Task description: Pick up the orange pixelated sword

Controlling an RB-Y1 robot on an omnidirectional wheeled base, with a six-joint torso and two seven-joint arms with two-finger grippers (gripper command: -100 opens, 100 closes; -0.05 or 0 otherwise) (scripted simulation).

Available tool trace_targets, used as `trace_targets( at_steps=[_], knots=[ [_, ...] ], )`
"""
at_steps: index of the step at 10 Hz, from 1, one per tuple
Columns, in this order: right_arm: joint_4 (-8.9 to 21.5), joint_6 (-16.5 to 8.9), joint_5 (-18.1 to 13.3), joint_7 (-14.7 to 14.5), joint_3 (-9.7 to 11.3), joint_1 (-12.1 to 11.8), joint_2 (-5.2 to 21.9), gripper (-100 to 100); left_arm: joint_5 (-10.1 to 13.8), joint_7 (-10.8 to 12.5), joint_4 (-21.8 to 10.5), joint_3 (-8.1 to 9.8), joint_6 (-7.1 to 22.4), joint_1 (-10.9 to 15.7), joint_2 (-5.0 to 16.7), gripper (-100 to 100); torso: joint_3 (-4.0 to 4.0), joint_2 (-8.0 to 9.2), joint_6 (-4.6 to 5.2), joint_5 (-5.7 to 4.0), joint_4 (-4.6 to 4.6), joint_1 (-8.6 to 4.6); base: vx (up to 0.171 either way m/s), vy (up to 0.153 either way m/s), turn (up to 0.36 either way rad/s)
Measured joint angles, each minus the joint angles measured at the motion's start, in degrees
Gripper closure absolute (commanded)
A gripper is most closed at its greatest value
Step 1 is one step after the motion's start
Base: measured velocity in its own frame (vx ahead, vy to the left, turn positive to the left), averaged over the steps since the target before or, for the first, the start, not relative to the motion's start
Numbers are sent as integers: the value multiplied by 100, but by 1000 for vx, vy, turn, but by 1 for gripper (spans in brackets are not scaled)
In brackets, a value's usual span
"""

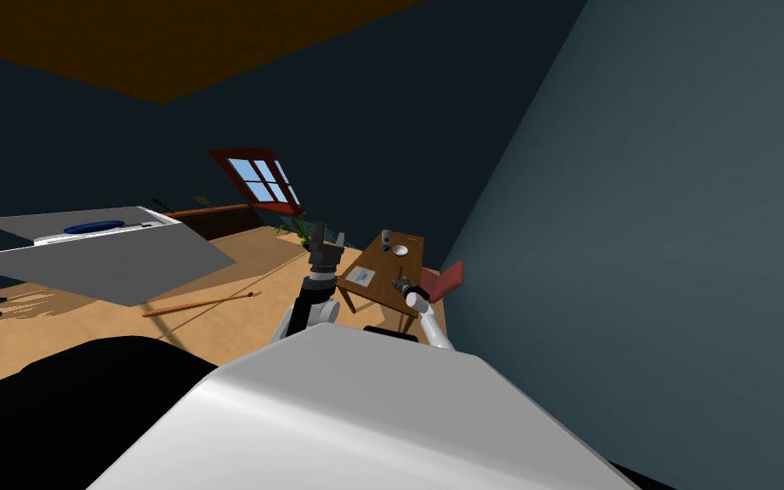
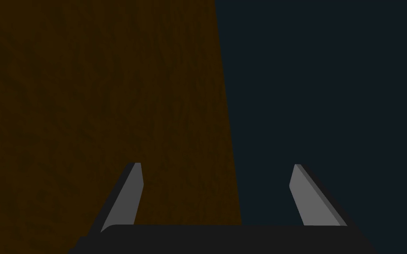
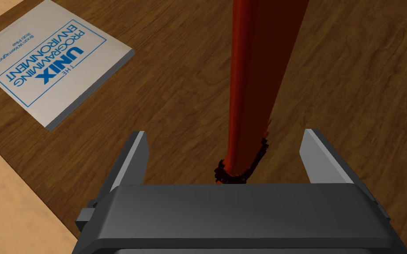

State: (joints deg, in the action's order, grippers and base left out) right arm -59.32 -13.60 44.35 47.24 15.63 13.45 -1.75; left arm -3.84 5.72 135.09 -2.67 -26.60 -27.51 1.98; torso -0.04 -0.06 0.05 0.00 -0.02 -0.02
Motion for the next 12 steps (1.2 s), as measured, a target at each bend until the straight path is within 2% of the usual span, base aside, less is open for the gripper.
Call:
trace_targets(
  at_steps=[4, 5, 6, 7, 9, 11, 12],
  knots=[
    [-2, 2, -3, 0, 1, 1, 3, 100, 0, 0, 0, 0, 0, 0, 0, 0, 2, 4, 0, 0, 0, 5, 0, 0, 0],
    [-2, 2, -2, 0, 1, 0, 3, 0, 0, 0, 0, 0, 0, 0, 0, 0, 2, 4, 0, 0, 0, 5, 0, 0, 0],
    [-2, 2, -2, 0, 1, 0, 3, 100, 0, 0, 0, 0, 0, 0, 0, 0, 2, 4, 0, 0, 1, 5, -22, 21, 131],
    [-26, 27, 9, 118, 46, 10, 134, 100, 0, 0, 0, -1, 0, 1, 0, 0, 3, 7, -1, 2, 0, 9, -21, 27, 118],
    [-283, -23, -105, 359, 48, -144, 310, 100, 0, 0, 0, -1, 0, 1, 0, 0, 3, 6, -1, 3, 0, 15, -25, 41, 122],
    [-488, 10, -100, 678, 161, -243, 639, 100, 0, 0, 0, -1, 0, 1, -1, 0, 3, 10, -3, 3, -3, 20, -28, 42, 88],
    [-498, 23, -78, 787, 198, -234, 731, 100, 0, 0, 0, 0, 0, 0, 0, 0, 2, 7, -1, 2, -3, 17, -24, 33, 92]
  ],
)
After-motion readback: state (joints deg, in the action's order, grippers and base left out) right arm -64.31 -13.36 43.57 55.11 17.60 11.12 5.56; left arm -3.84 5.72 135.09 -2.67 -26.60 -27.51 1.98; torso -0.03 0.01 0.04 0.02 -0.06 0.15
